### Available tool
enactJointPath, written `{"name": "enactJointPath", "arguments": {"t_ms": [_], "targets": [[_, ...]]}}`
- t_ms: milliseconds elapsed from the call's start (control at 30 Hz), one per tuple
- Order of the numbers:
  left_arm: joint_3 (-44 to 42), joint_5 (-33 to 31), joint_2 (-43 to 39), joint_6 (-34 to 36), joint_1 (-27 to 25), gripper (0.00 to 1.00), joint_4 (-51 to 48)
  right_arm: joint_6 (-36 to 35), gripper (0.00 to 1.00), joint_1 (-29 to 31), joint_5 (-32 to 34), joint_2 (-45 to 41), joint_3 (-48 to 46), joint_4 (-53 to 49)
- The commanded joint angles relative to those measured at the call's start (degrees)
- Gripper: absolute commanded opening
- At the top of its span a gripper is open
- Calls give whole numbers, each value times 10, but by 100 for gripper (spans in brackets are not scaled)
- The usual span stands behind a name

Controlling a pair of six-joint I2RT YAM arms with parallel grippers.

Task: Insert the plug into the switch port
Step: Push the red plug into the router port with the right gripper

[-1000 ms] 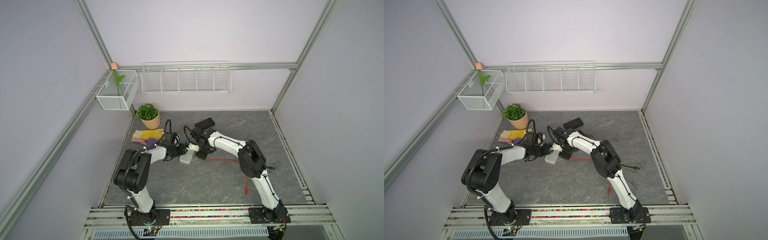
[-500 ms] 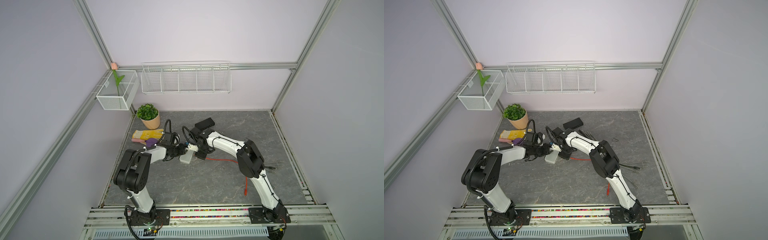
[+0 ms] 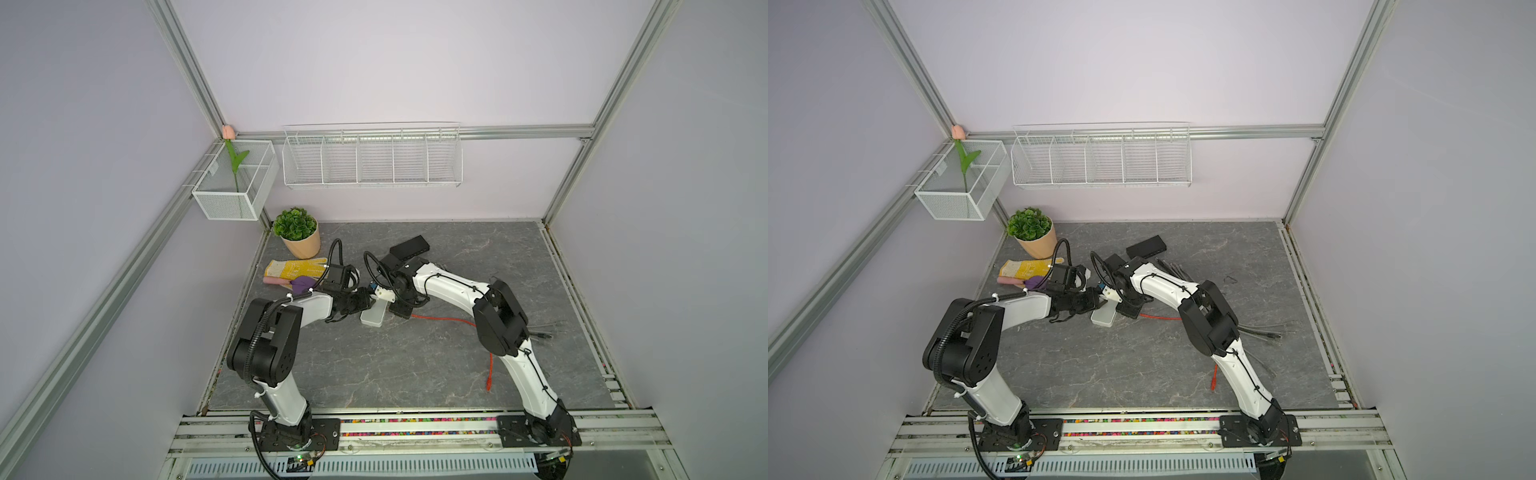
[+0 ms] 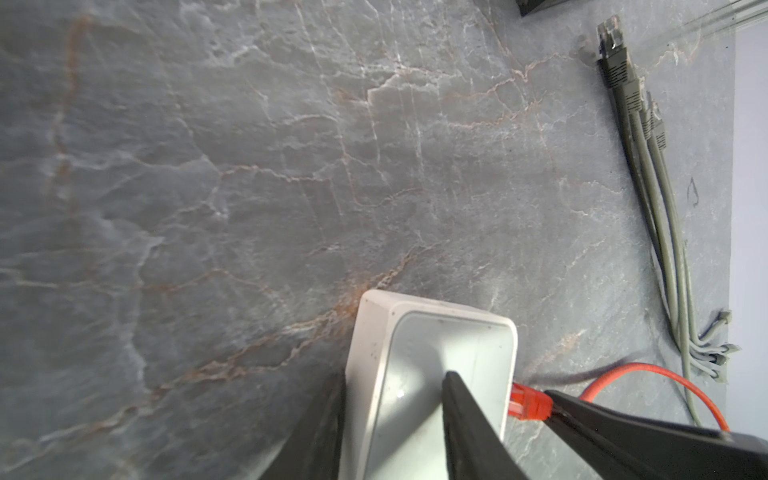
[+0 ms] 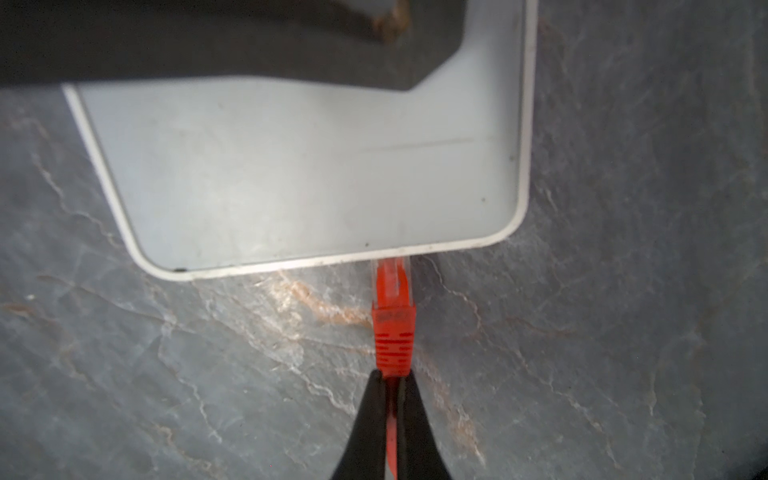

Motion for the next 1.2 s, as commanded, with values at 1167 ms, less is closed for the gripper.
{"name": "enactJointPath", "arguments": {"t_ms": [1167], "targets": [[-7, 71, 25, 46, -62, 36, -11, 10, 7, 3, -135, -76, -103, 262]]}}
